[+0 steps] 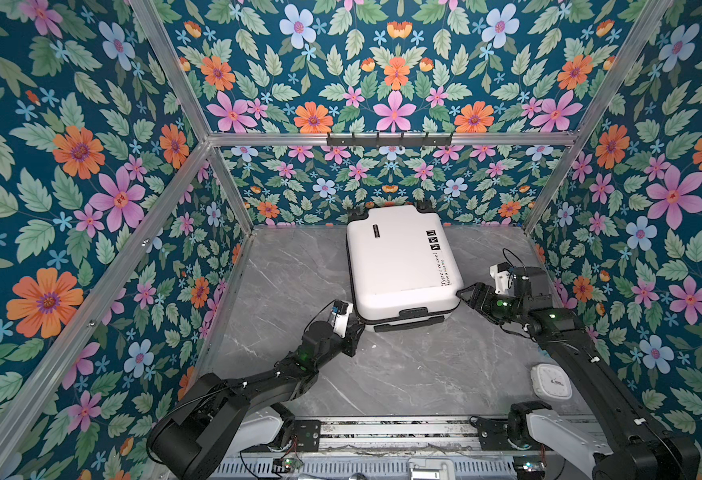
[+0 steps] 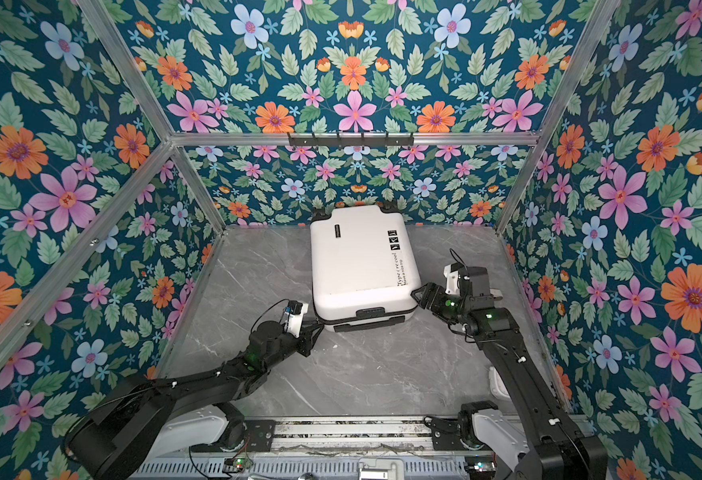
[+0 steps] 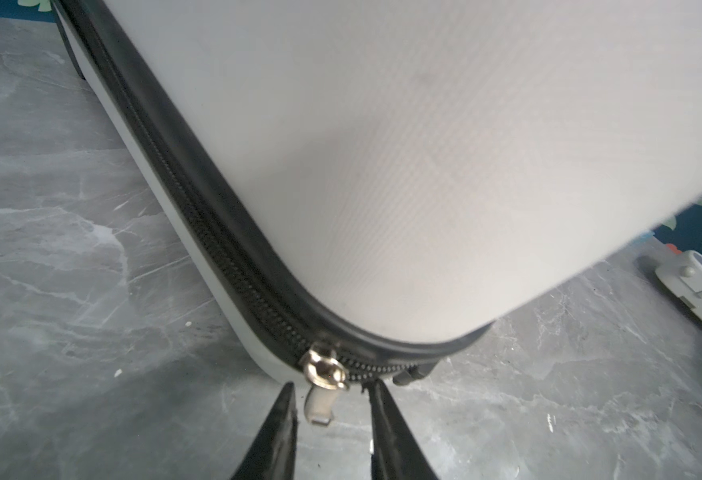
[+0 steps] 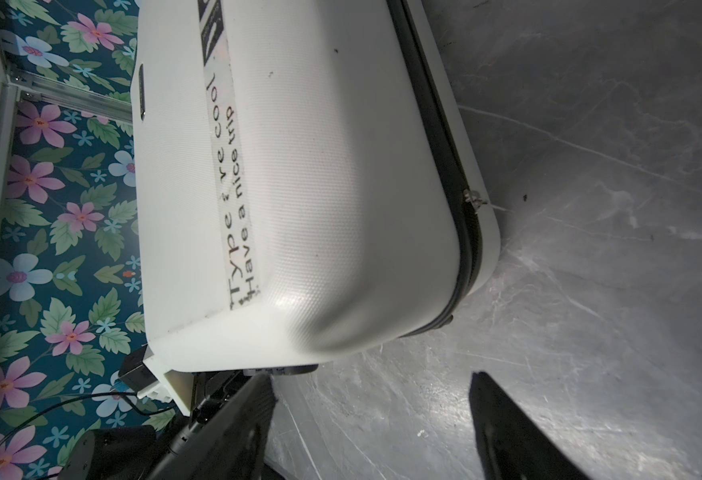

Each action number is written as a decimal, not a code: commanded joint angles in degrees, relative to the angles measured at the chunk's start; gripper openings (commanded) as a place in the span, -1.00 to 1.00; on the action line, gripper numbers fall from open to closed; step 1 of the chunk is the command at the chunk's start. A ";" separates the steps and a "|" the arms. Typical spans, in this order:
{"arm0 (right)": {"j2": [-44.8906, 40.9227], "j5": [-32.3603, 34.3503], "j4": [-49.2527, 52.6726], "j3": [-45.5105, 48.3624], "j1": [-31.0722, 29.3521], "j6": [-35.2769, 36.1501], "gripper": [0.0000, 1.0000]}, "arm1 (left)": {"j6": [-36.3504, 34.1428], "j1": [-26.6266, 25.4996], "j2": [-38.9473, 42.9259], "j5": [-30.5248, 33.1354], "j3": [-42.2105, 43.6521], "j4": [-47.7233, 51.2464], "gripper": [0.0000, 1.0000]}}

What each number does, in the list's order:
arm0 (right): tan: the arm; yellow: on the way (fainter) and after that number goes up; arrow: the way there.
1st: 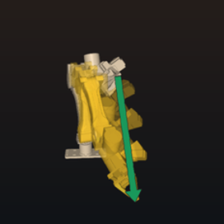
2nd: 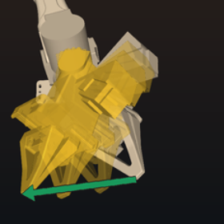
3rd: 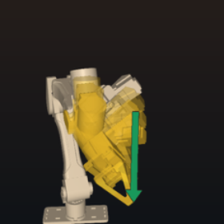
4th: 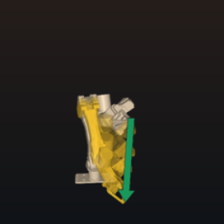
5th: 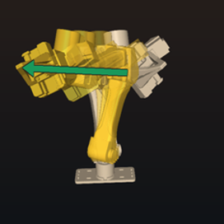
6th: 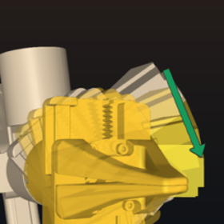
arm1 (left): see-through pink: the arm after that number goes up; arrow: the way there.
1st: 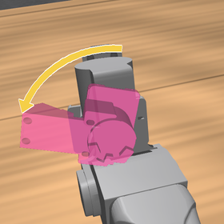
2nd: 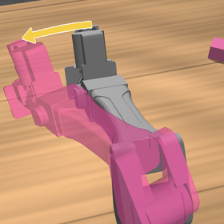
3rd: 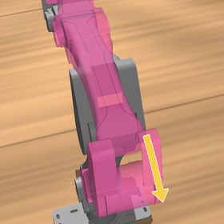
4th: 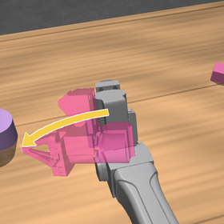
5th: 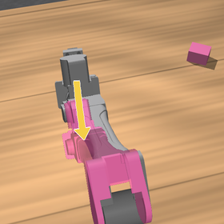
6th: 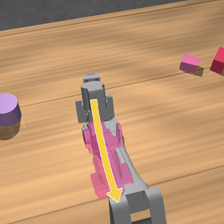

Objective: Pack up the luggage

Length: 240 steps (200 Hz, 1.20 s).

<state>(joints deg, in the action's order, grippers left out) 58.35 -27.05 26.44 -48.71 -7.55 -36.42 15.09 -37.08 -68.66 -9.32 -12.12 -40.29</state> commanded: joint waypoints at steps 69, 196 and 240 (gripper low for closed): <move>0.10 -0.57 -2.01 0.08 -0.01 -0.40 0.51 | -0.78 -0.09 -2.97 1.30 -1.02 -3.27 -0.65; -0.30 -0.51 -2.20 1.57 -0.02 -0.40 0.51 | -0.72 -0.06 2.32 5.89 1.23 0.63 -0.52; -0.77 -0.16 -1.75 1.71 -0.01 -0.01 0.50 | 3.60 1.67 5.49 6.01 2.10 0.50 -0.26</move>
<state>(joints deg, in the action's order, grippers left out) 57.98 -27.42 25.12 -47.07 -7.55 -37.04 15.22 -36.62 -64.42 -3.49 -10.11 -39.31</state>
